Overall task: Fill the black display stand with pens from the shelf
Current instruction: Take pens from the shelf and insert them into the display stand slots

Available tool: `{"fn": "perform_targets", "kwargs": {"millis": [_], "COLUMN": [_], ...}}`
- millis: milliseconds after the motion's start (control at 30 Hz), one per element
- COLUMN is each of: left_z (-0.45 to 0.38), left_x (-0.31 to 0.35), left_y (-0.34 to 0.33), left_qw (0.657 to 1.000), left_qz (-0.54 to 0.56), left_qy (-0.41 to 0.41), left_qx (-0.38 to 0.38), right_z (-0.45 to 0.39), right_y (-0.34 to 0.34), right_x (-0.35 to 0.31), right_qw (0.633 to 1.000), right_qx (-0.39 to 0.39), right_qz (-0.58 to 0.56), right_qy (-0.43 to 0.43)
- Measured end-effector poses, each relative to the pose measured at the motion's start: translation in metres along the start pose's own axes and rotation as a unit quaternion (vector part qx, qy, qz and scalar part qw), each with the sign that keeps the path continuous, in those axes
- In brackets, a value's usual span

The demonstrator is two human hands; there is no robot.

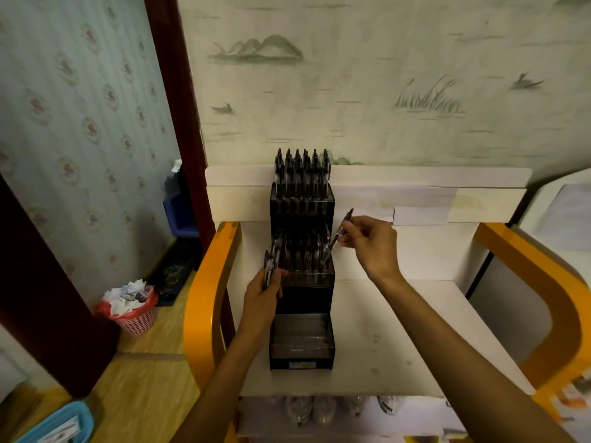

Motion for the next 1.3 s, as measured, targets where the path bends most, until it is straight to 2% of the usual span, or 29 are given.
{"fn": "perform_targets", "kwargs": {"millis": [133, 300, 667, 867, 1100, 1167, 1233, 1300], "left_z": [0.0, -0.001, -0.007, -0.009, -0.009, -0.01, -0.009, -0.008], "left_x": [0.003, 0.01, -0.004, -0.001, -0.004, -0.008, -0.01, -0.009], "left_y": [0.006, 0.009, 0.009, 0.006, 0.005, 0.004, 0.002, 0.0], "left_qw": [0.999, 0.999, 1.0, 0.999, 0.999, 0.999, 0.998, 0.998], "left_qz": [0.03, 0.039, 0.019, 0.016, 0.015, 0.022, 0.028, 0.028], "left_qy": [-0.008, -0.035, -0.009, -0.03, -0.032, -0.025, -0.025, -0.026], "left_qx": [0.004, 0.001, 0.01, -0.009, -0.024, -0.031, -0.041, -0.047], "right_z": [-0.005, 0.001, -0.001, 0.005, 0.016, 0.02, 0.028, 0.037], "right_y": [-0.004, -0.014, -0.028, -0.034, -0.032, -0.035, -0.045, -0.059], "right_x": [-0.008, -0.009, -0.009, 0.011, 0.025, 0.025, 0.026, 0.025], "right_qw": [0.99, 0.972, 0.957, 0.944, 0.937, 0.942, 0.972, 0.984], "right_qx": [-0.012, -0.031, -0.07, -0.107, -0.092, -0.099, -0.125, -0.145], "right_qz": [0.122, 0.205, 0.271, 0.308, 0.337, 0.32, 0.195, 0.054], "right_qy": [0.07, 0.107, 0.08, 0.043, 0.011, -0.004, -0.044, -0.09]}}
Point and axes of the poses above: each hand's wrist, its own z-axis away from the middle knuckle, its own y-axis out of the back of the hand, x = y × z, the point moved 8 cm from there along -z, towards the middle knuckle, and after that the axes turned 3 degrees about -x, right-handed, at the moved point
